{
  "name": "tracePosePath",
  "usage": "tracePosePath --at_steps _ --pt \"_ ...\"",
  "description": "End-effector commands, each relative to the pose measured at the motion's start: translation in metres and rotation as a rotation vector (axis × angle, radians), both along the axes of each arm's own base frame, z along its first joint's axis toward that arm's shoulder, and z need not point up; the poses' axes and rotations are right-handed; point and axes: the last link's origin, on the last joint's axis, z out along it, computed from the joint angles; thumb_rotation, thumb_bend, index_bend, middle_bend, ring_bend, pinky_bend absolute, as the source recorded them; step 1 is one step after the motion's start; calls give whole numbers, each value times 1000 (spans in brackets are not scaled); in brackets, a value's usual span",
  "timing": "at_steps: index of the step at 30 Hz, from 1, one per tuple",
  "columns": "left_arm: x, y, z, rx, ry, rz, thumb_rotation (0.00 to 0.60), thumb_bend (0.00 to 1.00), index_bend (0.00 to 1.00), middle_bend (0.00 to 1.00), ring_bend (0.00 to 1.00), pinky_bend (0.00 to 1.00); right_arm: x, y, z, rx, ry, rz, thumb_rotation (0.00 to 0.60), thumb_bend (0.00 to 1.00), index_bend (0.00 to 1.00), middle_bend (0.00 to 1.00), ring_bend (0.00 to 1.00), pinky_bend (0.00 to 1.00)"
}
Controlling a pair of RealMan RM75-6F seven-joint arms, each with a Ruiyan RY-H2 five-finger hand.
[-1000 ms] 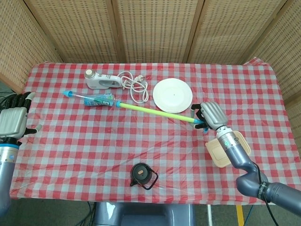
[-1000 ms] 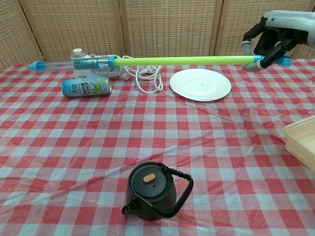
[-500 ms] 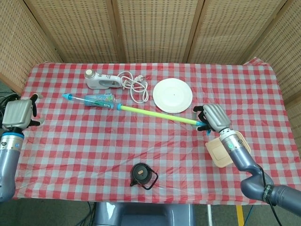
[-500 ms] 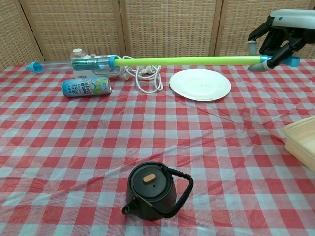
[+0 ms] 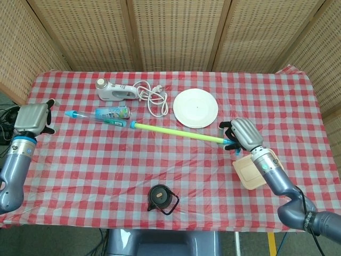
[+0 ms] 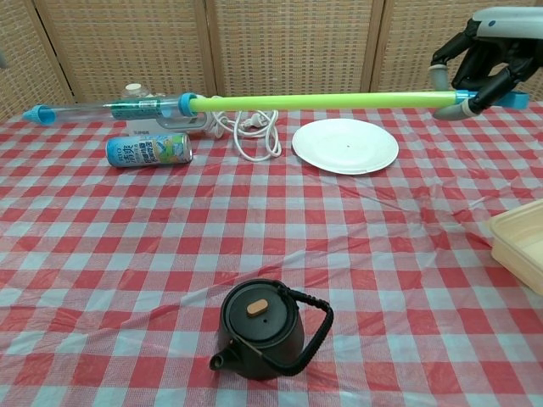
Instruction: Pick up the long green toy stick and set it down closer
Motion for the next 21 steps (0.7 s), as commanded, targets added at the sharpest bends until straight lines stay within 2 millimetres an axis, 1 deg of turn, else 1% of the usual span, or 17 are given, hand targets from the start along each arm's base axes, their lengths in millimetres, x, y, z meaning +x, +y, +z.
tracePosePath --at_steps 1,6,18,21 --pt "2 5 -2 -14 15 1 600 242 284 654 574 469 1 1 1 7 1 5 600 492 808 1000 1000 518" --pt "3 8 -10 -54 6 19 600 242 312 657 574 469 2 1 1 18 3 9 600 492 809 1000 1000 518" --pt "10 15 -26 -110 31 29 600 242 316 662 579 469 3 4 2 39 -9 19 600 492 809 1000 1000 518" --pt "11 15 -29 -117 32 27 600 242 330 662 579 469 3 5 2 42 -9 21 600 492 809 1000 1000 518"
